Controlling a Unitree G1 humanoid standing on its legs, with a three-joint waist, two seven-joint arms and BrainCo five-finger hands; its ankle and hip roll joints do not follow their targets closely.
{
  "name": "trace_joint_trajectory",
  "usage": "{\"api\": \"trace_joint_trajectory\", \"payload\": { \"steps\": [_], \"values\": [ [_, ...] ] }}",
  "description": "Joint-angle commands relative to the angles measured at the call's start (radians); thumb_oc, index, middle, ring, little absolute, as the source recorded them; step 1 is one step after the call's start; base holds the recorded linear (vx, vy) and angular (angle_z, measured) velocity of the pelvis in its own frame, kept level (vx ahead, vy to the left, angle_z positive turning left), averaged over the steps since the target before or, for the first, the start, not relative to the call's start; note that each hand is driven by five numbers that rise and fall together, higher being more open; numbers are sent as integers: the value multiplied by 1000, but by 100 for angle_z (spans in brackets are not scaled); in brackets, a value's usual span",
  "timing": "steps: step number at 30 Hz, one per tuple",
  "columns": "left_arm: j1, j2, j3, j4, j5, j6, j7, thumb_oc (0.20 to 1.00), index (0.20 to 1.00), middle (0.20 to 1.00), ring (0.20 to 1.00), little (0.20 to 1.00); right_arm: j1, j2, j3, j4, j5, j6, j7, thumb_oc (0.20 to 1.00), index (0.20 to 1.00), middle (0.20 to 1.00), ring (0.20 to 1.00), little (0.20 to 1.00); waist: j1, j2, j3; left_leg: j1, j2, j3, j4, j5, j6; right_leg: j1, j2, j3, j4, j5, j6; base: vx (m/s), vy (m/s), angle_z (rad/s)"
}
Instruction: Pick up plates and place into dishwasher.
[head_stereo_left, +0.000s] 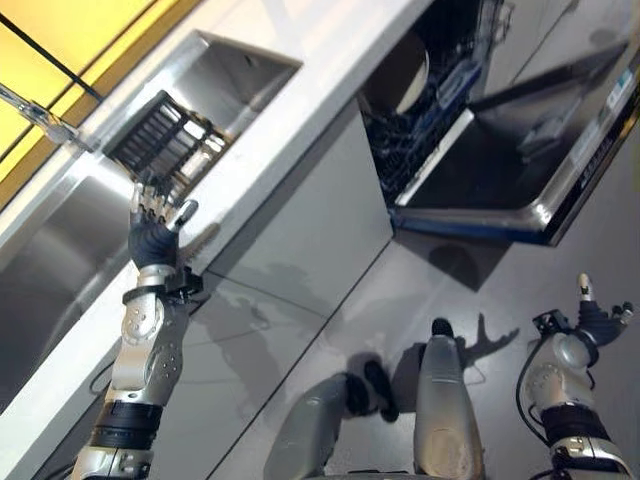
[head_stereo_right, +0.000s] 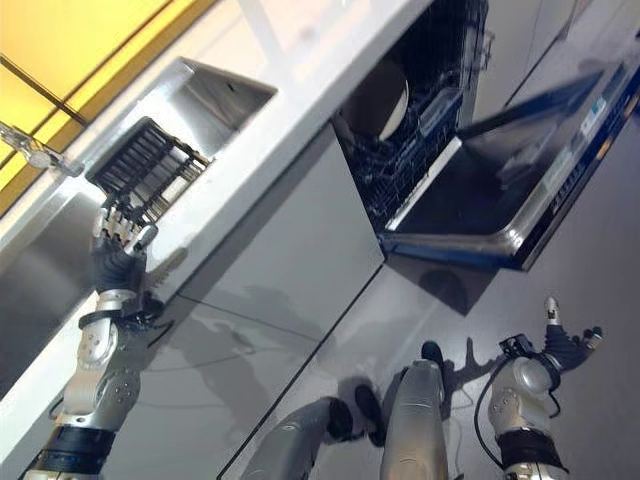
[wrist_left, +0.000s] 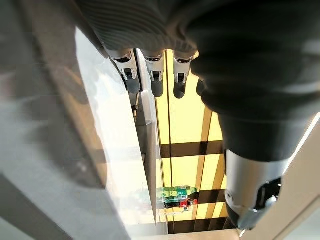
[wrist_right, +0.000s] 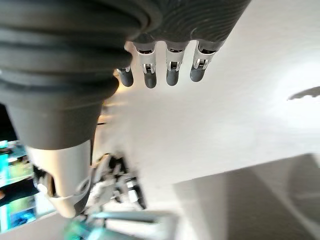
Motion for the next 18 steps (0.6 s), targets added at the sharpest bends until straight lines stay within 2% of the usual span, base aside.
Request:
{"api": "trace_joint_trajectory", "payload": {
  "steps": [1, 3, 4, 6, 10, 13, 18],
  "values": [
    [63, -63, -131, 15, -2, 53, 15, 1000, 1000, 1000, 1000, 1000, -85, -26, 18, -30, 73, -116, 87, 1000, 1000, 1000, 1000, 1000, -21, 5, 34, -36, 4, -52, 183, -91, -4, 0, -5, -5, -168, 162, 21, -61, -79, 4],
    [58, -60, -136, 3, -4, 46, 23, 1000, 1000, 1000, 1000, 1000, -111, -27, 20, -36, 87, -138, 129, 1000, 1000, 1000, 1000, 1000, -19, 15, 34, -71, -1, -54, 184, -89, -5, -39, 4, -2, -159, 155, 17, 46, -51, -39],
    [59, -53, -142, -7, -4, 47, 29, 1000, 1000, 1000, 1000, 1000, -123, -30, 21, -41, 107, -152, 159, 1000, 1000, 1000, 1000, 1000, -10, 27, 34, -72, -2, -72, 186, -110, -12, -44, 18, -3, -140, 123, 20, 100, -65, -49],
    [56, -45, -147, -15, -6, 44, 30, 1000, 1000, 1000, 1000, 1000, -156, -48, 15, -45, 144, -176, 230, 1000, 1000, 1000, 1000, 1000, -1, 35, 34, -105, -8, -78, 188, -108, -14, -78, 25, -7, -130, 115, 16, 73, -103, 9],
    [53, -23, -150, -18, -13, 44, 35, 1000, 1000, 1000, 1000, 1000, -226, -96, -5, -25, 181, -204, 305, 1000, 1000, 1000, 1000, 1000, 17, 48, 34, -166, -11, -86, 219, -120, -18, -138, 33, -20, -89, 93, 9, 39, -139, 14],
    [49, -10, -154, -19, -16, 50, 34, 1000, 1000, 1000, 1000, 1000, -293, -150, -14, -10, 196, -190, 353, 1000, 1000, 1000, 1000, 1000, 30, 54, 34, -220, -16, -92, 245, -119, -21, -187, 35, -30, -64, 88, 1, 27, -152, 14],
    [52, 11, -156, -34, -43, 61, 21, 1000, 1000, 1000, 1000, 1000, -384, -237, -4, 39, 302, -147, 494, 1000, 1000, 1000, 1000, 1000, 52, 70, 34, -269, -15, -108, 273, -124, -31, -229, 44, -47, -25, 60, -10, 70, -121, 12]
  ]
}}
